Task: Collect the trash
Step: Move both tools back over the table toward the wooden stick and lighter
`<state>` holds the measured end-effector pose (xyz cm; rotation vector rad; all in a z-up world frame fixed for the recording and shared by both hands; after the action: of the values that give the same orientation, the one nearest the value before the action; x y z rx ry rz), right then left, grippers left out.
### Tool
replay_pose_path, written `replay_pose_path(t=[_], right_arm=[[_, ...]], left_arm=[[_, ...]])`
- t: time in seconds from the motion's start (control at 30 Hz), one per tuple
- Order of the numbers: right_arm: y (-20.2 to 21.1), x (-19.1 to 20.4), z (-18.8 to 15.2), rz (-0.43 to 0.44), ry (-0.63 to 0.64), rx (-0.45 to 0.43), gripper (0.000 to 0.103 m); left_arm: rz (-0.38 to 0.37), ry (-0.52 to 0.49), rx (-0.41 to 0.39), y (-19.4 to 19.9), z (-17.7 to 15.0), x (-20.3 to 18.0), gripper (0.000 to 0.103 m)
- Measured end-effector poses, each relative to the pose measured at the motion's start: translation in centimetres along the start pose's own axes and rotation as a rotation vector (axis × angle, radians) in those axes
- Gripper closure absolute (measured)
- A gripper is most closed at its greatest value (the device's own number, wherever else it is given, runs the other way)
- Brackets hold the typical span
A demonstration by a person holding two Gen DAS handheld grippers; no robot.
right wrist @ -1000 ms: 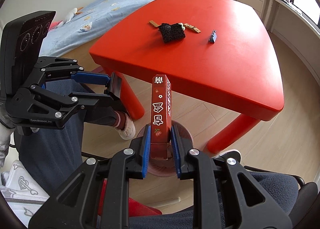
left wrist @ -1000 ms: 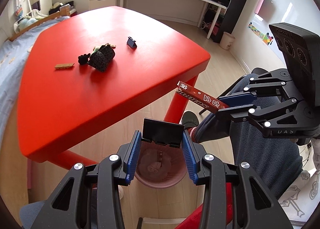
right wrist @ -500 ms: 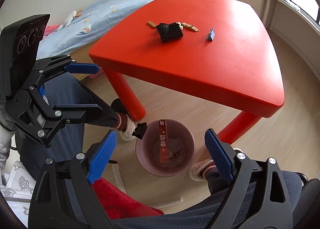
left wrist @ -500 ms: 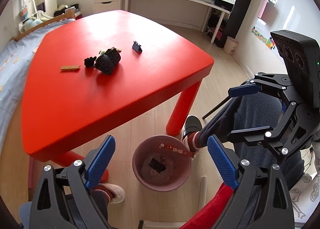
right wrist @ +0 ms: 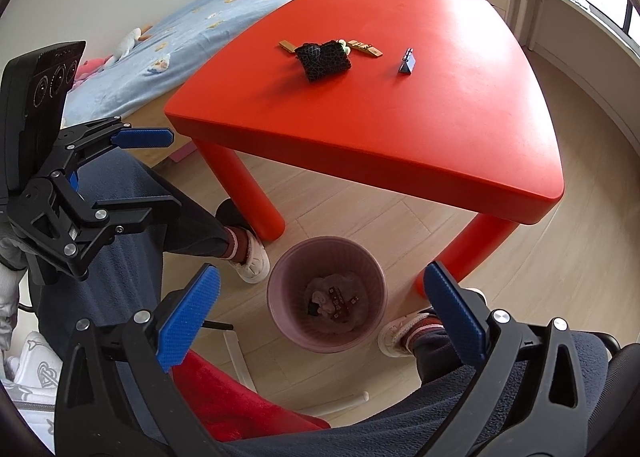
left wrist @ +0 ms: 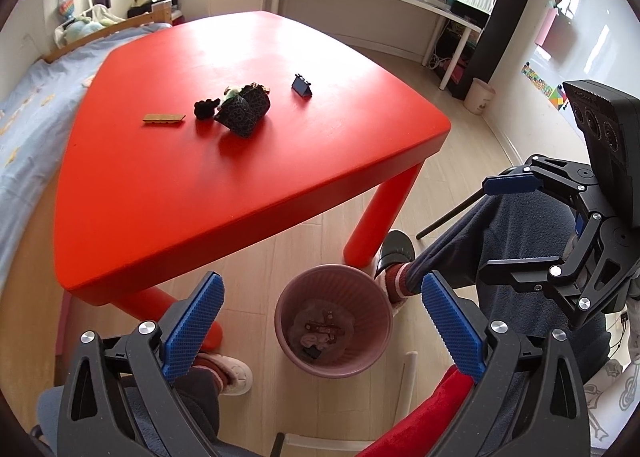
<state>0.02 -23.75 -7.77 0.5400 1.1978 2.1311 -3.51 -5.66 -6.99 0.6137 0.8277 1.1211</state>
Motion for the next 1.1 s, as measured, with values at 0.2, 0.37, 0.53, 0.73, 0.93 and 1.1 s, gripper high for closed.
replay_pose_path(t=[0.2,0.37,0.53,0.73,0.93,1.1], right_arm=[[0.9,0.0,0.7,0.006,-0.006,-0.024,0.003],[1.7,-0.4,1.8,0.005,-0.019,-0.042,0.003],[2.3,-1.3,3.9,-0.008,-0.039,-0.062,0.003],[2.8,-2.8,7.6,-0.031,-0.072,-0.092,0.003],[1.5,-4.4,11.7,-0.050,-0.081,-0.082,0.003],[-0.5,-5.8,14.5,-0.067,-0.092,-0.055,0.003]], left_arm=[[0.016,0.005,-0.015,1.2,0.7,0.3,0.008],[0.035,0.008,-0.036,2.4,1.9,1.0,0.008],[0.061,0.010,-0.051,3.4,3.7,2.4,0.008],[0.085,0.006,-0.063,4.1,6.5,4.4,0.008],[0.096,0.005,-0.061,3.6,9.5,6.7,0.008],[0.111,0.019,-0.046,2.3,11.6,9.0,0.008]])
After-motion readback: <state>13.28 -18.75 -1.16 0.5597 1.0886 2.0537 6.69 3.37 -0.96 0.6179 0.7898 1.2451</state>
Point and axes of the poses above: each gripper's, at about its wrist camera, not at the fingertips, and y roughly against the way its jaws point, x to its left, z to its top, the point moved 2 cm from there along -y, roughly the way its jaws point, and after that the axes turned 8 degrees about -z, right-handed, at the moved point
